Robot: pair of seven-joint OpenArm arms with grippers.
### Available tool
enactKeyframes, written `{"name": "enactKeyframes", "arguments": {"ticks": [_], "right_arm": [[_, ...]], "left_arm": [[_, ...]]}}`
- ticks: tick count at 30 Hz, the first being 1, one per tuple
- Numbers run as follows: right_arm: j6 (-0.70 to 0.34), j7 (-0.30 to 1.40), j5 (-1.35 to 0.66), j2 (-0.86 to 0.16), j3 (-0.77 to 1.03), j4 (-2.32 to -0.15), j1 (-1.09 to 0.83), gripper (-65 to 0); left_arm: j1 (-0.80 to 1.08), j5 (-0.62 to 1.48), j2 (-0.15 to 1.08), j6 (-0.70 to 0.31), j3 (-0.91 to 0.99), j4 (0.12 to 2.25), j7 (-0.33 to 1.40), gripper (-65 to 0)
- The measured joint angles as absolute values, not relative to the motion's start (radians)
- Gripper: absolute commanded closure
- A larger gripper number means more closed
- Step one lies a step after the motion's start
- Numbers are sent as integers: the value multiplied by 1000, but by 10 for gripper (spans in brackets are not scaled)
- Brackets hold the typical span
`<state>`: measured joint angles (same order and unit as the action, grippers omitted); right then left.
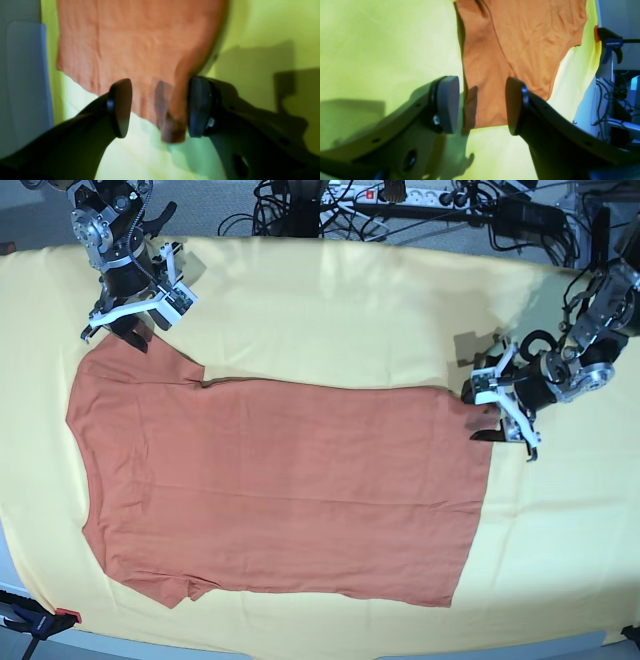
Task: Fold the T-shirt properly
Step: 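Move both grippers down to the shirt's shoulder corners and grasp them, then pull the grasped shoulder corners apart to stretch the shirt flat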
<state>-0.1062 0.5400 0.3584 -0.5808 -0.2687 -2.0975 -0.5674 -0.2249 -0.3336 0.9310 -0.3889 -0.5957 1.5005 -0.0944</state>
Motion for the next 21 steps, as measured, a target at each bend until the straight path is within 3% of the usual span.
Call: {"name": "enactKeyframes", "arguments": {"ticks": [2,6,8,13,18,21], "right_arm": [[-109,540,358,-579,-247,-2084,-569,-321],[-160,544,308,-579,-178,-2038,-564,-340],[-193,531,282,-581,-152,-2021,-565,-362],[-215,513,280,-586,-135,-2012,-564,-353],[-237,490,279,-586,-136,-1976,-546,-254],[-236,486,223,-586,-136,-1932,-502,-319]], "left_arm": [[-249,-333,914,-389,-608,1486,-88,-325],[-252,-322,911,-403,-611,1484,-81,-129],[-249,-323,911,-404,-613,1483,-78,-65],[-249,-322,911,-403,-614,1484,-67,-42],[-249,-322,911,-403,-614,1484,-64,-7],[-249,-323,911,-403,-614,1483,-63,-8]]}}
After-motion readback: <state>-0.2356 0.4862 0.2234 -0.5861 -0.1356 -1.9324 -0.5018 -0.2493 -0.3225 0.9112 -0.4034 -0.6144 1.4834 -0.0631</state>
